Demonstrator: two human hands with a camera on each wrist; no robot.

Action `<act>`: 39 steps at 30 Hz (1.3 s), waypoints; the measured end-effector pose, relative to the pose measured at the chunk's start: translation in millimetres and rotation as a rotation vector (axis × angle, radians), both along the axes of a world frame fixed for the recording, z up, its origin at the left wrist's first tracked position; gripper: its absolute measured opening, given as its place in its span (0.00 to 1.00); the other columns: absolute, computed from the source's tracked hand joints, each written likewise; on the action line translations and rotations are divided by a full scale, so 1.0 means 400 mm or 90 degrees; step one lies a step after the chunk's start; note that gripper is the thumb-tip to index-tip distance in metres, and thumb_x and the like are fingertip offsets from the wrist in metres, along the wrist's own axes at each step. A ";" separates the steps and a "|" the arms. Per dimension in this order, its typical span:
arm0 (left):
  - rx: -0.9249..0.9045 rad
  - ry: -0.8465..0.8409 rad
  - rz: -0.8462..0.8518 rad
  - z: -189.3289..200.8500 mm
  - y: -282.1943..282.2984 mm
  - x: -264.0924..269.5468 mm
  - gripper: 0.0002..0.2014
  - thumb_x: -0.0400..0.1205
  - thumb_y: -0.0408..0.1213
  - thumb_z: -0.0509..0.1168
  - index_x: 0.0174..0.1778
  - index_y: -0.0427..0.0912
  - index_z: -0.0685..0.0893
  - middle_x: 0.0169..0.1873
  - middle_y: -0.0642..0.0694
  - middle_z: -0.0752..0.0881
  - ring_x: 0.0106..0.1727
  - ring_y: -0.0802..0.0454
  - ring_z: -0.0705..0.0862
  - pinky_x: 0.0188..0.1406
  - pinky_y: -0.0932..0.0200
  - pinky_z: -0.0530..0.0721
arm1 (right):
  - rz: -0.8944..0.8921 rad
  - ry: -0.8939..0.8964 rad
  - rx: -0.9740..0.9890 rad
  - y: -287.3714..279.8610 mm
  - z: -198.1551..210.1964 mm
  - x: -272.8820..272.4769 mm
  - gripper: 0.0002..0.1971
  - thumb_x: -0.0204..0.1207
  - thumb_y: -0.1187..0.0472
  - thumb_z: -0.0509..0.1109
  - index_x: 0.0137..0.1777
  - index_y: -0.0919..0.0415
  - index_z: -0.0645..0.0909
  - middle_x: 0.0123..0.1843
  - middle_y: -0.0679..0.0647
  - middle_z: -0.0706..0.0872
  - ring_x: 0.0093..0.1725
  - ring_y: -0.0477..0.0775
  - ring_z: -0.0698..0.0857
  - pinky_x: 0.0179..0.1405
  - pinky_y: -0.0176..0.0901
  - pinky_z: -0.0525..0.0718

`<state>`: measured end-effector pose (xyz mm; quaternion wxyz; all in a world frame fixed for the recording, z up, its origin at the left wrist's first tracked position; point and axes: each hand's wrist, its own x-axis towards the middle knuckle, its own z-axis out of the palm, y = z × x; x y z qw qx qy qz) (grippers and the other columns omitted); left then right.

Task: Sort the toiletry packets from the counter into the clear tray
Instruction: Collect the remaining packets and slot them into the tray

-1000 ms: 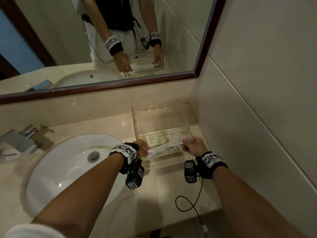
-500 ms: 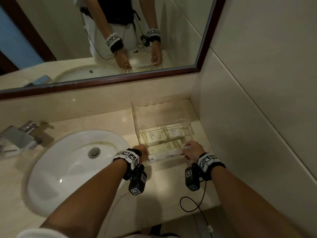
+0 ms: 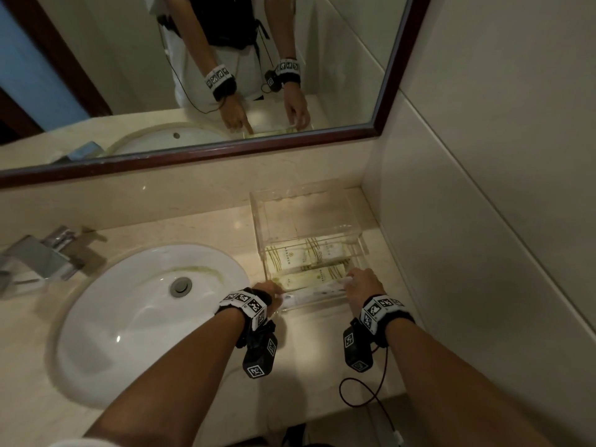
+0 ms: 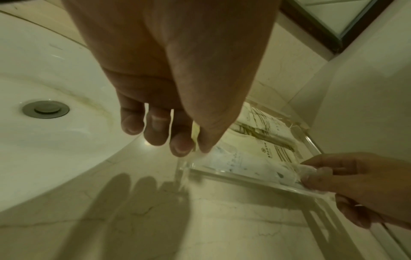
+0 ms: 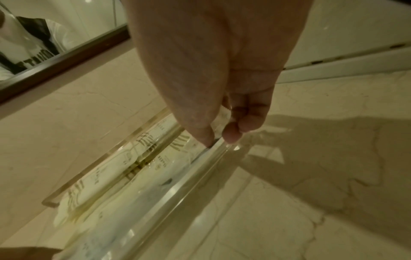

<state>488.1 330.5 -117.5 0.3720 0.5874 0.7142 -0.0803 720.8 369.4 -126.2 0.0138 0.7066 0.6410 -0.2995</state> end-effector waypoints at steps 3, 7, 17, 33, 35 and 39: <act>0.003 -0.007 0.008 -0.013 -0.002 -0.003 0.19 0.84 0.37 0.59 0.72 0.43 0.78 0.72 0.41 0.77 0.68 0.41 0.81 0.66 0.58 0.78 | -0.003 -0.016 0.014 -0.014 -0.006 -0.002 0.16 0.84 0.57 0.55 0.67 0.56 0.77 0.63 0.62 0.76 0.55 0.65 0.82 0.43 0.44 0.77; 0.004 0.013 0.012 -0.020 -0.006 -0.005 0.18 0.82 0.36 0.62 0.69 0.43 0.78 0.74 0.42 0.74 0.71 0.43 0.77 0.67 0.58 0.75 | -0.003 -0.008 0.014 -0.008 -0.010 -0.005 0.13 0.80 0.61 0.60 0.62 0.59 0.79 0.61 0.62 0.81 0.55 0.64 0.84 0.43 0.44 0.79; 0.006 -0.051 0.032 -0.015 -0.010 -0.015 0.08 0.77 0.34 0.69 0.45 0.48 0.75 0.76 0.47 0.71 0.67 0.42 0.80 0.61 0.60 0.77 | -0.017 0.001 -0.008 -0.001 0.013 0.003 0.08 0.77 0.61 0.63 0.50 0.61 0.82 0.54 0.58 0.85 0.46 0.59 0.82 0.45 0.48 0.83; 0.007 -0.046 0.039 0.029 -0.022 0.004 0.19 0.86 0.48 0.56 0.45 0.39 0.86 0.18 0.54 0.75 0.25 0.56 0.77 0.48 0.59 0.82 | 0.036 0.002 -0.030 0.005 0.024 -0.024 0.17 0.76 0.54 0.64 0.28 0.62 0.81 0.24 0.53 0.79 0.26 0.54 0.81 0.24 0.36 0.73; 0.002 -0.041 0.024 0.027 -0.023 0.003 0.20 0.86 0.48 0.55 0.49 0.35 0.86 0.21 0.54 0.74 0.35 0.48 0.85 0.52 0.58 0.82 | 0.059 -0.007 -0.031 0.006 0.025 -0.027 0.18 0.77 0.55 0.63 0.27 0.61 0.79 0.23 0.51 0.78 0.24 0.52 0.78 0.22 0.36 0.71; 0.007 -0.060 0.055 0.030 -0.025 0.009 0.19 0.86 0.43 0.56 0.60 0.36 0.85 0.29 0.46 0.84 0.56 0.41 0.87 0.59 0.56 0.82 | 0.097 -0.004 -0.017 0.008 0.021 -0.024 0.17 0.78 0.58 0.61 0.28 0.62 0.79 0.26 0.54 0.79 0.29 0.55 0.80 0.25 0.38 0.73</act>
